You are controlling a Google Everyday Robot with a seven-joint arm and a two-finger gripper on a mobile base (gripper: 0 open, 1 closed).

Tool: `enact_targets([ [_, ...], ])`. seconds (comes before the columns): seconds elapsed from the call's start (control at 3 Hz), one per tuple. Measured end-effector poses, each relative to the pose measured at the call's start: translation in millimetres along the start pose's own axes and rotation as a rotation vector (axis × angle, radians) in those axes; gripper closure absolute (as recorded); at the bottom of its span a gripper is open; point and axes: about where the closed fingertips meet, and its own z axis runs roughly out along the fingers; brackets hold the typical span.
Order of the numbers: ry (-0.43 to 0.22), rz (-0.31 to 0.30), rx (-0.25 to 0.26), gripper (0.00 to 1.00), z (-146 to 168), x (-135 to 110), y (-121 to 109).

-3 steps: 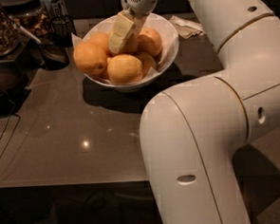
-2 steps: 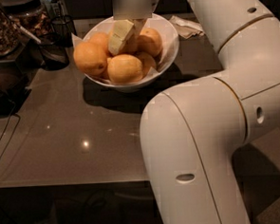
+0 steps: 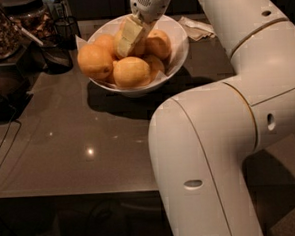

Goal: Pick orange from white bowl

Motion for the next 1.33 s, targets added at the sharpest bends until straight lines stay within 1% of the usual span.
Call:
enact_targets([
  [0.33,-0.016,-0.011,0.002,0.74,-4.0,-0.4,-1.2],
  [0.67,-0.016,-0.011,0.002,0.97,-4.0,-0.4,-1.3],
  [1.0,-0.067,-0.042,0.031,1.0,-10.3,-11.6,-3.9],
  [1.33,-0.134,-0.103,0.061,1.0,-32.7,-16.3,4.6],
])
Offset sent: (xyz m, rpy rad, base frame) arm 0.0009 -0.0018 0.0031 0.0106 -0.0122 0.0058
